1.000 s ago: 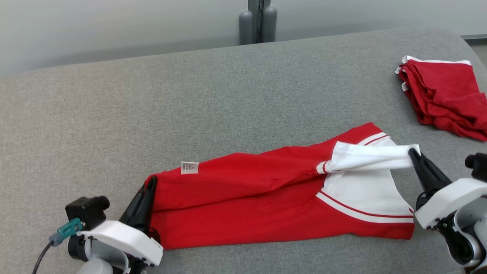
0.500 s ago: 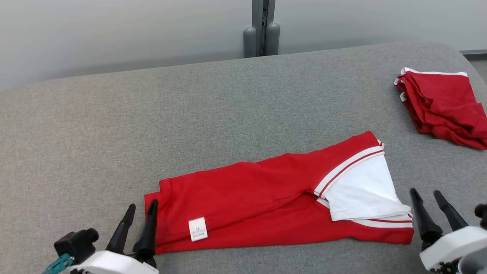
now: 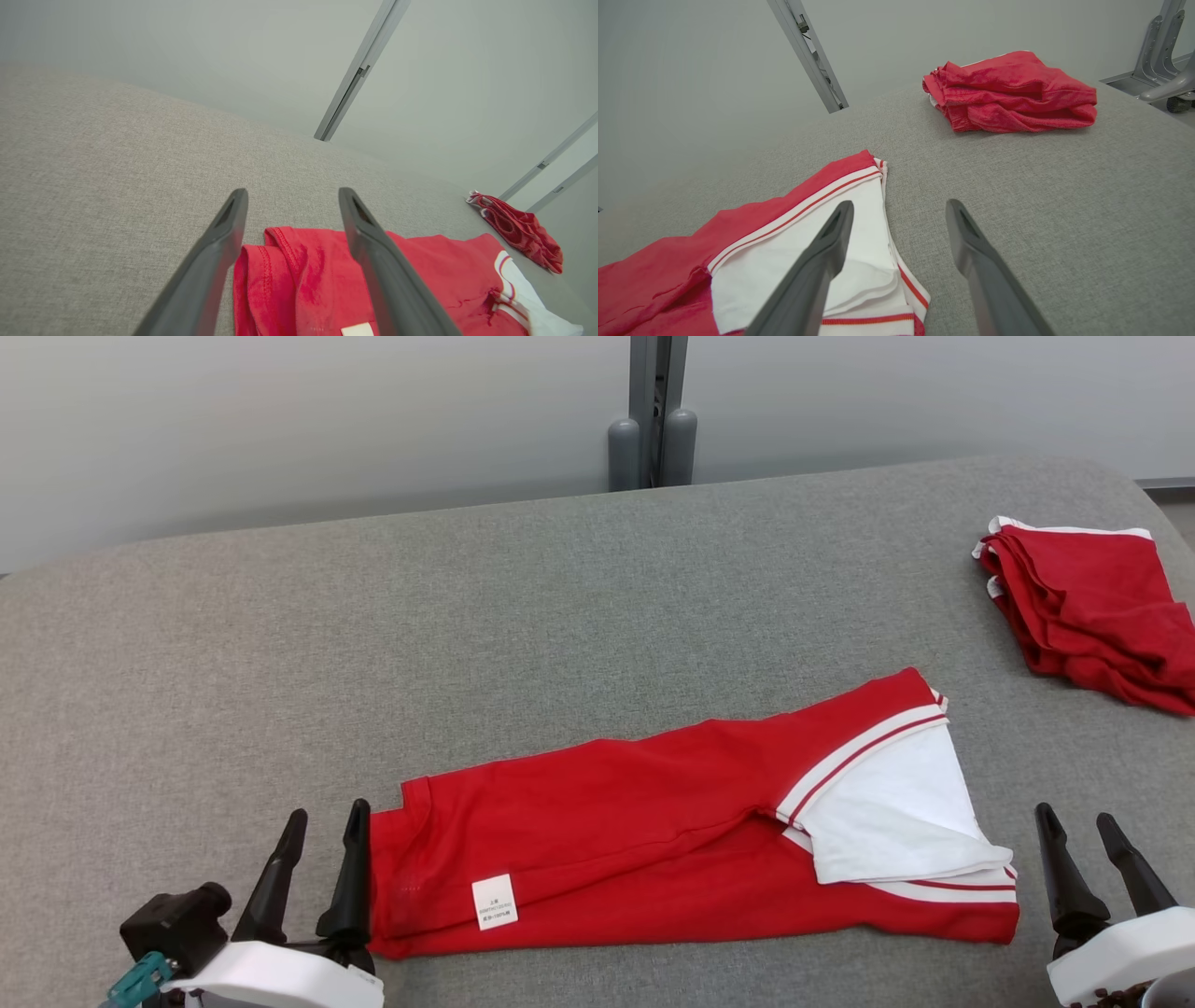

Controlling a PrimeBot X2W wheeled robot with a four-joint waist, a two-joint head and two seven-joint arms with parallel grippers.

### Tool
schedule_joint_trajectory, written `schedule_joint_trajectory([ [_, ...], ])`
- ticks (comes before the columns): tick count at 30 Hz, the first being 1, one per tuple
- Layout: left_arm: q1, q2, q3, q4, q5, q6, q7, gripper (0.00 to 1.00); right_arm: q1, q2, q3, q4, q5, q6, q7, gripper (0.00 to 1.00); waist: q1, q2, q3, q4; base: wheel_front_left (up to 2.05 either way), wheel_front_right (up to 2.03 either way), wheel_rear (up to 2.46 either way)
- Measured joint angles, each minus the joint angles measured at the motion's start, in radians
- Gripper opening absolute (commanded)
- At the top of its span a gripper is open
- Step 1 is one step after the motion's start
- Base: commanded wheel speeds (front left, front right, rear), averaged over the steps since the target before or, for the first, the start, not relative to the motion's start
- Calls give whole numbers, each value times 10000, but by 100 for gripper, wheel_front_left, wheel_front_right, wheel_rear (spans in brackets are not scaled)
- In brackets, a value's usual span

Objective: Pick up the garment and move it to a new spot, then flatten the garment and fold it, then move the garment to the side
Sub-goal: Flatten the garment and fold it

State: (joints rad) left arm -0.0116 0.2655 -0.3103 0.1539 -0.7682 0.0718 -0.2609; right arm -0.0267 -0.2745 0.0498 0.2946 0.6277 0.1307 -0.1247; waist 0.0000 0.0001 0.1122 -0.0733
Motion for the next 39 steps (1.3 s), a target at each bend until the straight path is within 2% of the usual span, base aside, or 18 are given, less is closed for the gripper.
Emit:
schedule_joint_trajectory([
  [8,-203,-234,-65,192,719,82,-8,100,-302,-4,-176,67,-401,0,631,100,0,0,-153,178,0,0,0],
  [19,-414,-449,65,366,1070,-6,-8,100,-1797,-489,393,1712,-844,0,2385,100,0,0,86,751,0,0,0],
  [30,-558,-723,420,462,1363,-184,-8,100,-2763,-759,1034,3432,-123,0,4088,100,0,0,276,1517,0,0,0],
  [37,-545,-859,604,512,1511,-284,-8,100,-2926,-775,1618,3482,148,-15,4330,100,0,0,219,1649,0,0,0],
  [39,-539,-878,667,518,1526,-326,-8,100,-2961,-782,1877,3419,119,-17,4335,96,0,0,216,1647,0,0,0],
])
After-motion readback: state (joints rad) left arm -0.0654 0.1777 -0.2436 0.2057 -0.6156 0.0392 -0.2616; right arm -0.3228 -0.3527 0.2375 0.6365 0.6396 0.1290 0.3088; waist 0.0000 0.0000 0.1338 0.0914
